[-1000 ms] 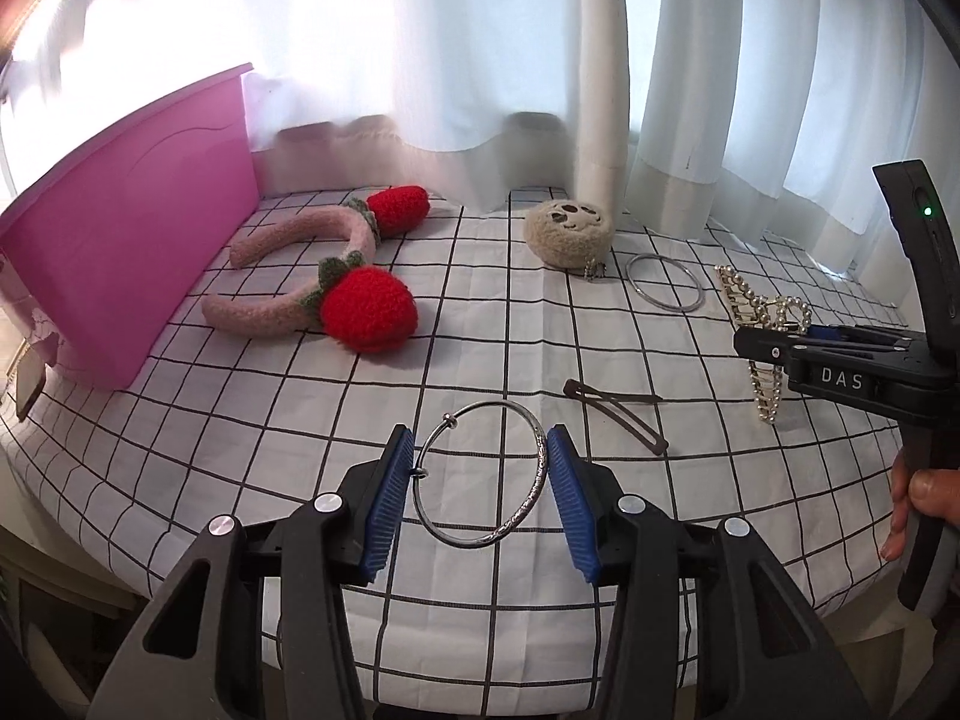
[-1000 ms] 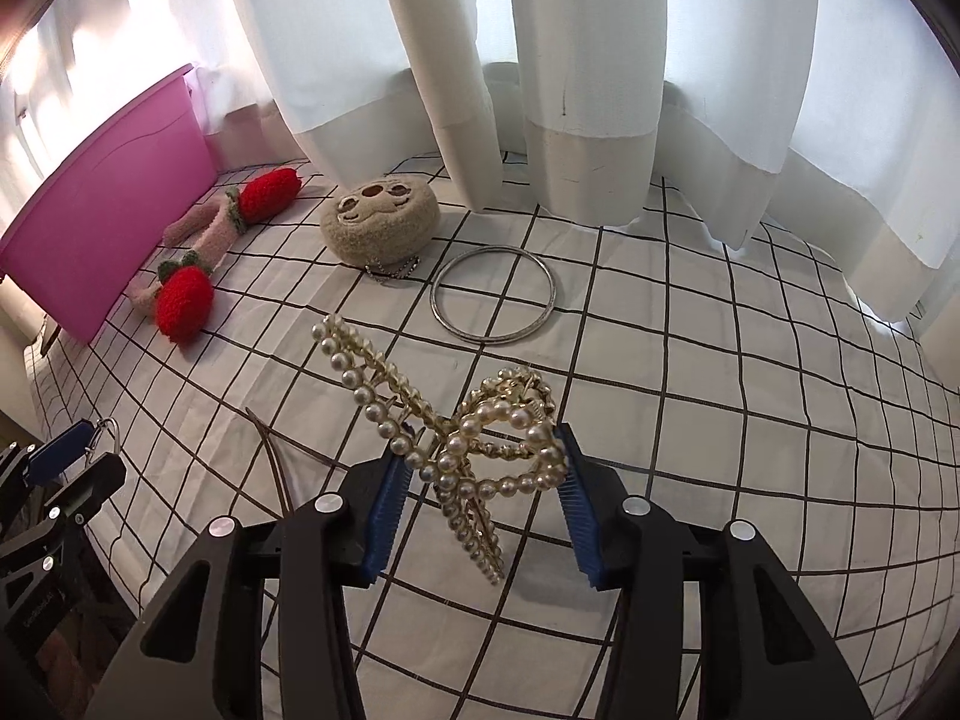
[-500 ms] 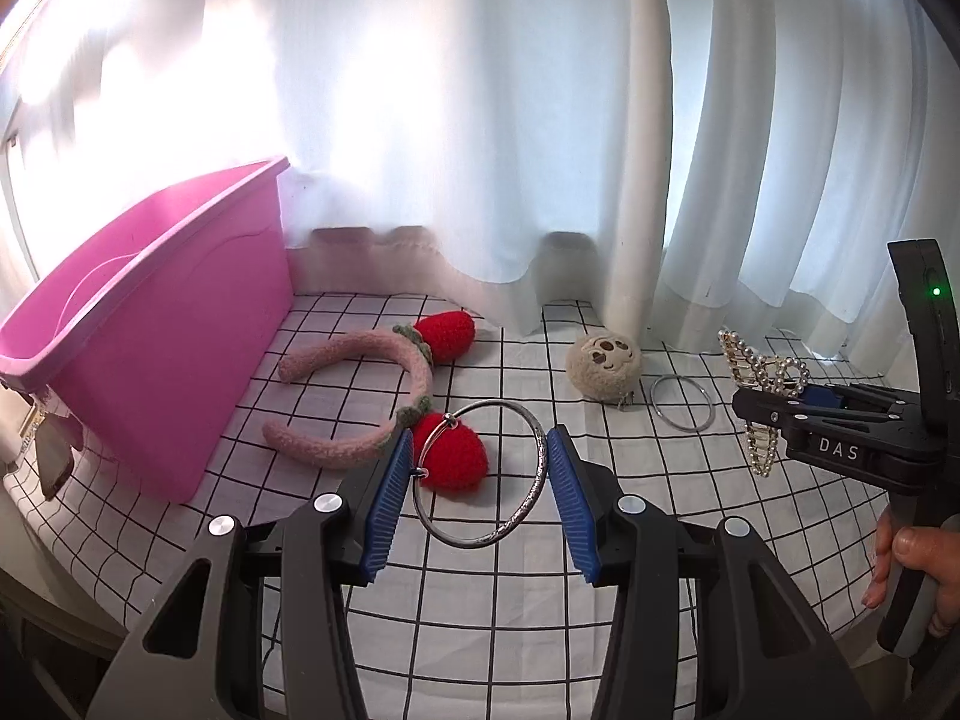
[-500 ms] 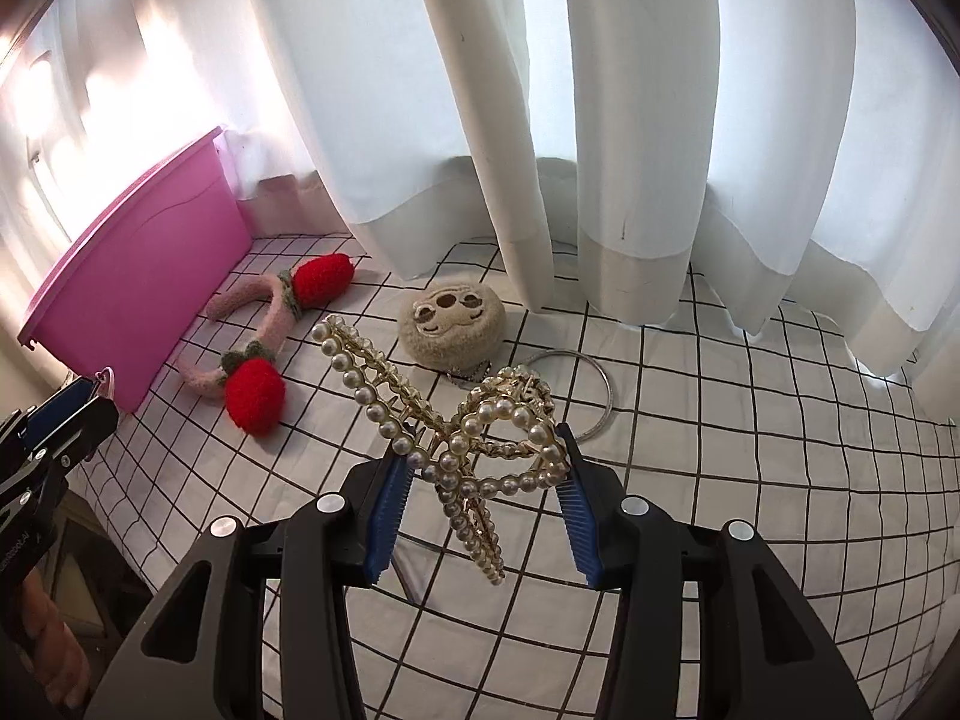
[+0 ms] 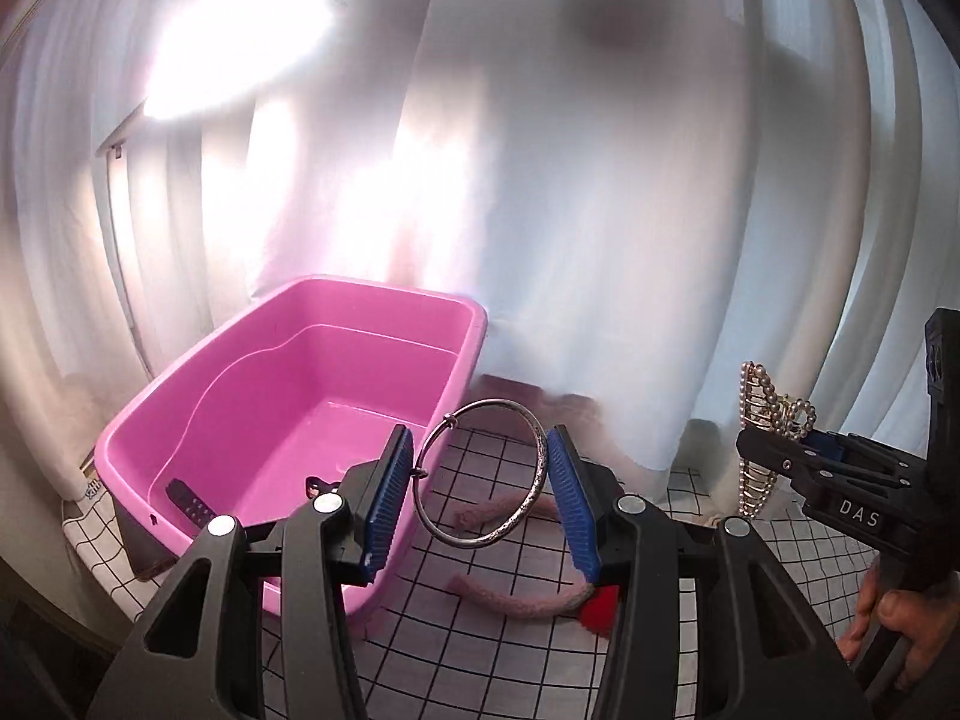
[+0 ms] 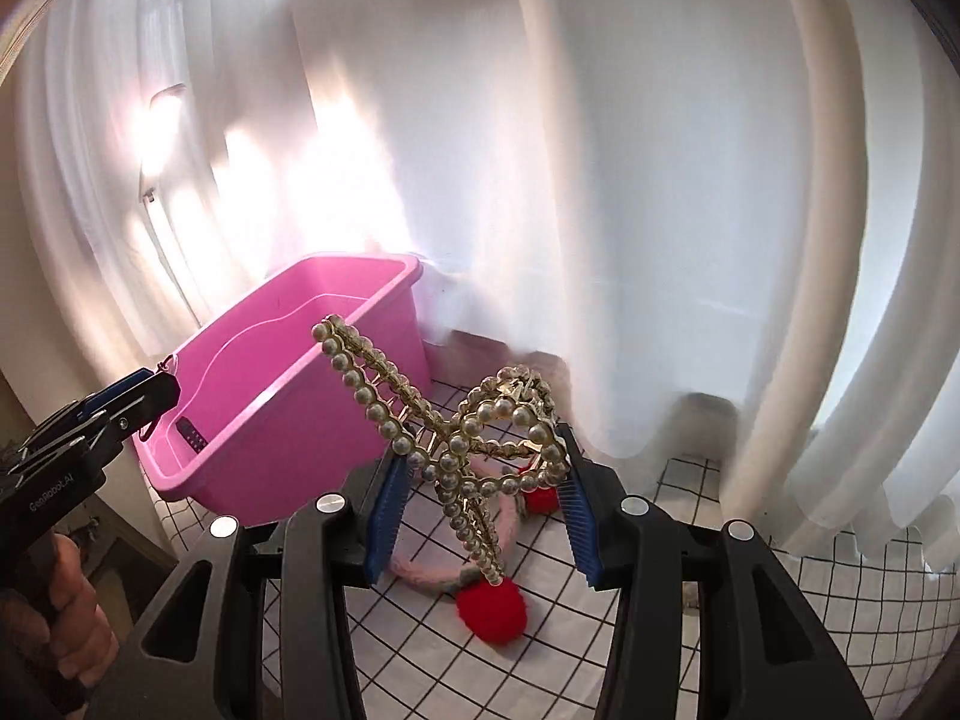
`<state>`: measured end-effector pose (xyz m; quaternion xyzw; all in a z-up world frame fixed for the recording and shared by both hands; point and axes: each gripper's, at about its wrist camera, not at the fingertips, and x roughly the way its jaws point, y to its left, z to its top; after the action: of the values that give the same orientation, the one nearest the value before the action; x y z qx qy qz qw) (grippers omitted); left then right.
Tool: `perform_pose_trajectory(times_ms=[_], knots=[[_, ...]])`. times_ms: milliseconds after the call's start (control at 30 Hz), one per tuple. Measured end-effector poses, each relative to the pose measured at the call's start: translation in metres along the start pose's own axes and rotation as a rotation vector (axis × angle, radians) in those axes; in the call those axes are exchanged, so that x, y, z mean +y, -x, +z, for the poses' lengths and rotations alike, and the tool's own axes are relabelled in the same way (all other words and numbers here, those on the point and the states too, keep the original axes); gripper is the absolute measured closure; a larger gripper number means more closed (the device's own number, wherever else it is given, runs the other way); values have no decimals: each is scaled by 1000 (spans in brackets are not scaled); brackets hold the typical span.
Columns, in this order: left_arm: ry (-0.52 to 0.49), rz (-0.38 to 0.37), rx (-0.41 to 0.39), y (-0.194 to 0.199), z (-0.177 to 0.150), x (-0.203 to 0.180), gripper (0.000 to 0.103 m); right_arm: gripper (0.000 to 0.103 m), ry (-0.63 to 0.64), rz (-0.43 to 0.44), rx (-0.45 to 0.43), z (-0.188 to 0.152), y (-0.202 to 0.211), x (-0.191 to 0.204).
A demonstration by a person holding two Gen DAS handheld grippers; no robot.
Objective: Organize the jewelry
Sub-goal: 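Lift and carry the bangle and pearl clip in both tools over the tub, then open the left tool to drop the bangle while the right tool releases the pearl clip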
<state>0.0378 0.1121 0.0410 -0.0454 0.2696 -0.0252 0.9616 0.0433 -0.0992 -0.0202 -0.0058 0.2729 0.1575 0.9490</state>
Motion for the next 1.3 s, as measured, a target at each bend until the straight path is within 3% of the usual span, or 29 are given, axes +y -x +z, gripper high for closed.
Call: perform_pose_trajectory(times_ms=[267,500,800,1167,1200,1300], knots=[[37,149,45,-25,31,93,58,58,103,161,17,56,-76,104],[113,208,147,-66,25,149,58,58,155,200,100,73,-141,169],[158,206,248,-99,20,174,58,58,168,148,230,85,-209,189],[175,219,317,-117,12,185,56,58,171,74,292,76,-232,185],[177,219,318,-117,12,185,50,58,164,67,297,76,-232,183],[184,226,294,-112,13,186,20,52,150,53,315,79,-235,182]])
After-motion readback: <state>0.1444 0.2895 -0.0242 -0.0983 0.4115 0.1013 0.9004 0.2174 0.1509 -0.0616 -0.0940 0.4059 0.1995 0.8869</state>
